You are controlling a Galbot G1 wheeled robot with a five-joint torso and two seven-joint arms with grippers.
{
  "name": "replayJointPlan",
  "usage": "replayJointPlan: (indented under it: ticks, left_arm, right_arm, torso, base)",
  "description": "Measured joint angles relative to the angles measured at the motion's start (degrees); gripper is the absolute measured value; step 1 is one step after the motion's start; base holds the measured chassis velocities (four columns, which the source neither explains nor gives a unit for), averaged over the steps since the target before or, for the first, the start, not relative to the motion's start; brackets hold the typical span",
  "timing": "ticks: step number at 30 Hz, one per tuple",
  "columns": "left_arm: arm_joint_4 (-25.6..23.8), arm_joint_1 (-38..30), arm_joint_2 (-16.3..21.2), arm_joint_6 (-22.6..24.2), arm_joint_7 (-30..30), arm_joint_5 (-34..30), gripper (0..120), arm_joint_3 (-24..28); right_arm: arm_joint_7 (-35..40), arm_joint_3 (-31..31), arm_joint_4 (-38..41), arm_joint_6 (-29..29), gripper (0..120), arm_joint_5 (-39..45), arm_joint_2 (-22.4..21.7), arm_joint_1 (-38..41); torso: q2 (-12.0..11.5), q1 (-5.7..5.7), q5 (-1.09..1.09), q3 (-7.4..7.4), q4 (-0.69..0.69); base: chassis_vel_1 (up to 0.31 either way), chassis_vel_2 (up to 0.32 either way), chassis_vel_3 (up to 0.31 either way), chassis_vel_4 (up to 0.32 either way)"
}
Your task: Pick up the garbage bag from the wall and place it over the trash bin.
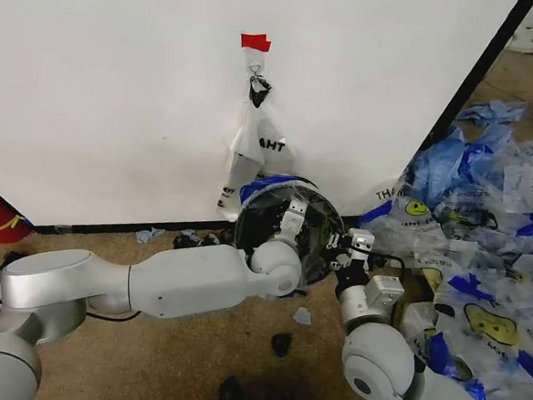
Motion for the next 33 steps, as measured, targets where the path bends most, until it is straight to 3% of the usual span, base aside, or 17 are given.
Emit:
replayJointPlan:
  ticks: [9, 17, 23, 33]
  left_arm:
    - [-3.98, 2.48, 1.01, 0.18, -1.62, 0.19, 0, 1.99]
    - [1.57, -0.4, -1.38, -0.19, -1.05, 0.19, 0, -0.92]
    - [2.43, -1.17, -1.55, -0.27, -0.44, 0.22, 0, -1.03]
    - [-1.82, 1.61, -0.09, 0.23, -1.91, 0.31, 0, -0.23]
  right_arm:
    - [-0.09, -0.31, -0.13, 0.03, 0, 0.07, 0.25, 0.46]
    - [-0.44, 0.31, 0.26, 0.19, 0, -0.07, 0.1, -0.35]
    - [-0.49, 0.52, 0.25, 0.26, 0, -0.08, 0.25, -0.25]
    - [-0.58, 0.59, -0.06, 0.39, 0, 0.02, 0.2, -0.26]
  torso:
    - [0.0, 0.0, -0.01, 0.0, 0.01]
    - [0.0, 0.0, 0.0, 0.0, -0.01]
    - [0.0, 0.0, 0.0, 0.0, -0.01]
    - [0.0, 0.0, -0.01, 0.0, 0.0]
  base:
    - [0.0, 0.0, 0.0, 0.0]
    - [0.0, 0.0, 0.0, 0.0]
    - [0.0, 0.0, 0.0, 0.0]
    - [0.0, 0.0, 0.0, 0.0]
